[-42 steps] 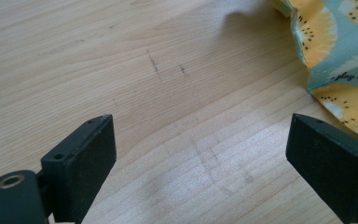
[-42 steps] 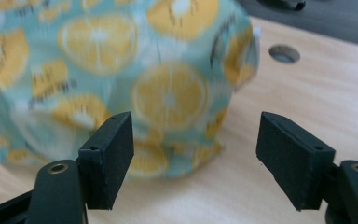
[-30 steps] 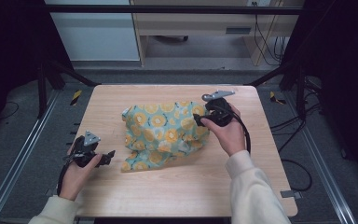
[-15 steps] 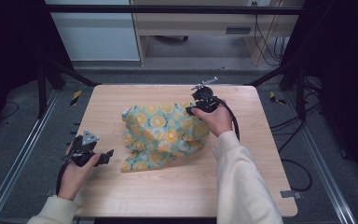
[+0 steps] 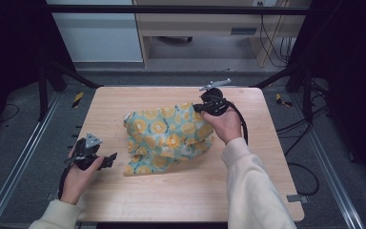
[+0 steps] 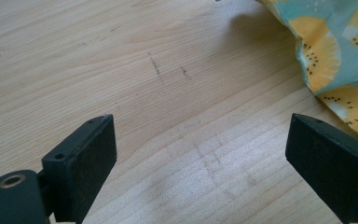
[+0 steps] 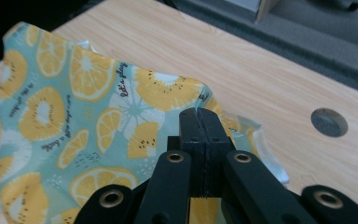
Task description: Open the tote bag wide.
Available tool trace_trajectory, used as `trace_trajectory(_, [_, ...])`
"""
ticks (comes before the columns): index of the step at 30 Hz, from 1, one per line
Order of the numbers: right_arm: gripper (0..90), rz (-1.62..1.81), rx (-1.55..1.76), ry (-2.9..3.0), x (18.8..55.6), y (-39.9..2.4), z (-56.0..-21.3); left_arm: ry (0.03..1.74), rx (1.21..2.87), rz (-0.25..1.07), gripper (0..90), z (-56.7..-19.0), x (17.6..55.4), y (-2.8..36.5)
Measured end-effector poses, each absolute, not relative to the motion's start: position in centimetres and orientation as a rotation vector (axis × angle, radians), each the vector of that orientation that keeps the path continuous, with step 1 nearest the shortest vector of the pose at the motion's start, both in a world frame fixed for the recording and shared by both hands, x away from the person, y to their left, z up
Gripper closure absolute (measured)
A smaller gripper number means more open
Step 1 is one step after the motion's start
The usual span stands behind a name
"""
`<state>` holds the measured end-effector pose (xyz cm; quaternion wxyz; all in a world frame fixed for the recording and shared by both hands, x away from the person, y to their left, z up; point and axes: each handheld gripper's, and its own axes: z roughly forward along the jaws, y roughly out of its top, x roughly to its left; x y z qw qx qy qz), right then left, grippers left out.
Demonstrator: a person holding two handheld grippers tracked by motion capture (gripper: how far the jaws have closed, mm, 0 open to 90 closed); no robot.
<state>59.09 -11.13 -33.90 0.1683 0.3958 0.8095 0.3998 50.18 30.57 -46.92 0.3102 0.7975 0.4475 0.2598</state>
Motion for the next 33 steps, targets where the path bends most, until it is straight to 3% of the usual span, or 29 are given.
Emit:
trace_trajectory(18, [90.0,1.309,0.895,2.272,53.2,-10.7,-30.4,1.181,2.128,0.688,9.7,-46.9,49.7,30.2])
trace_trajectory(33, [90.0,1.384,0.772,2.323,47.5,-10.9,-32.4,1.183,2.116,0.687,11.4,-46.8,49.4,30.4])
